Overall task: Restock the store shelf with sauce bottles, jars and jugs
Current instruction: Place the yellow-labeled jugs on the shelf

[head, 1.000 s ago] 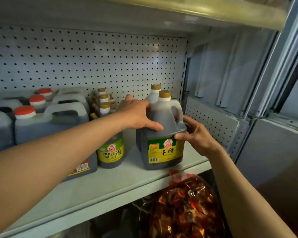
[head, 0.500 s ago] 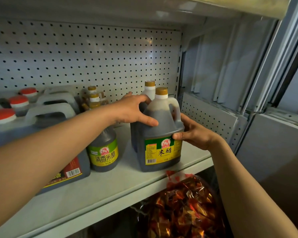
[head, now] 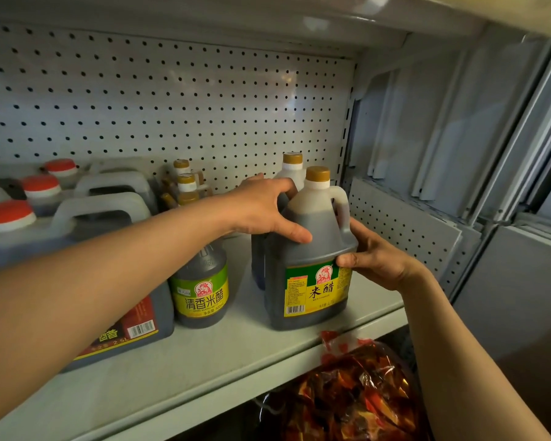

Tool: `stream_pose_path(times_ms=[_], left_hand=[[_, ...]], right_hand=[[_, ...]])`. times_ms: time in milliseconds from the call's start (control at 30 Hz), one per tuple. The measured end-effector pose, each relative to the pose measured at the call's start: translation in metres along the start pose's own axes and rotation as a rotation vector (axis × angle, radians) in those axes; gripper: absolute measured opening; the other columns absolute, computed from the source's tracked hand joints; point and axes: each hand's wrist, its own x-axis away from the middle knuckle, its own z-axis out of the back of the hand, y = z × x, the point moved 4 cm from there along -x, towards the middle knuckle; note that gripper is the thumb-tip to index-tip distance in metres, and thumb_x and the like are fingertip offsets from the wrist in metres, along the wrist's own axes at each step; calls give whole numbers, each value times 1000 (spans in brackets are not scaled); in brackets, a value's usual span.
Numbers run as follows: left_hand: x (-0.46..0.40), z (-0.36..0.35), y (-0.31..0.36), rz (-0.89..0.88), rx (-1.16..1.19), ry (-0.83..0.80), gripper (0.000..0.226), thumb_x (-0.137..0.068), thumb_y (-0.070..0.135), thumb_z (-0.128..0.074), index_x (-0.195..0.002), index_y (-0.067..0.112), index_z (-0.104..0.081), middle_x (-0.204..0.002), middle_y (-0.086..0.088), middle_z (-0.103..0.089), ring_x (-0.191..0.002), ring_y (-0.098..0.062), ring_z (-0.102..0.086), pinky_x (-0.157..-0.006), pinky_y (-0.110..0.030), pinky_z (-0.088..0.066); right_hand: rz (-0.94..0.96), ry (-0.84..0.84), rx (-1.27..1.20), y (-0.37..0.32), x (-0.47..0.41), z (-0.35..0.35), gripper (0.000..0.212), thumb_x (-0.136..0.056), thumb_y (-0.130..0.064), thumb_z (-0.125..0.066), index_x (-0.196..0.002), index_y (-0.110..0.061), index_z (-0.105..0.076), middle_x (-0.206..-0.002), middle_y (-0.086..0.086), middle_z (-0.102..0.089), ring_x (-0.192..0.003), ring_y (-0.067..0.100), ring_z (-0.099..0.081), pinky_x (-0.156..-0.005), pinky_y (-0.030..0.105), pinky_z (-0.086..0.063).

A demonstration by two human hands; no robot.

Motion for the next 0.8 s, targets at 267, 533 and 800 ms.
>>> stream_pose_path(times_ms=[267,533,800], left_hand=[[4,17,-22,54,1,-57,80,-53,58,-88,-121,31,-56,-119,6,-62,-109,-16,-57,-95,-40,-50],[-4,31,-22,117,-134,-179,84,-61,47,-89,-131,17,-52,-125,1,-61,-109,-20,-58,-97,-38,-50],[-16,39,-22,132,-335,-267,82,-63,51,-86,-129,14,-54,-121,-2,-62,-106,-24,-60,-97,-40,-50]], right_hand=[[35,12,-4,1,-21,-20,87,-67,-26,-91,-142,-17,-47,-137,19,-58,-128,37,-56,-102,47,-51],[40,21,-20,2,-43,-29,90,-61,-29,-95,-139,-17,-51,-132,15,-63,-124,34,-60,-94,38,-55],[78,45,3,8,-53,-31,92,-64,-31,-94,-140,-7,-47,-133,24,-59,-125,45,-55,-103,57,-49]])
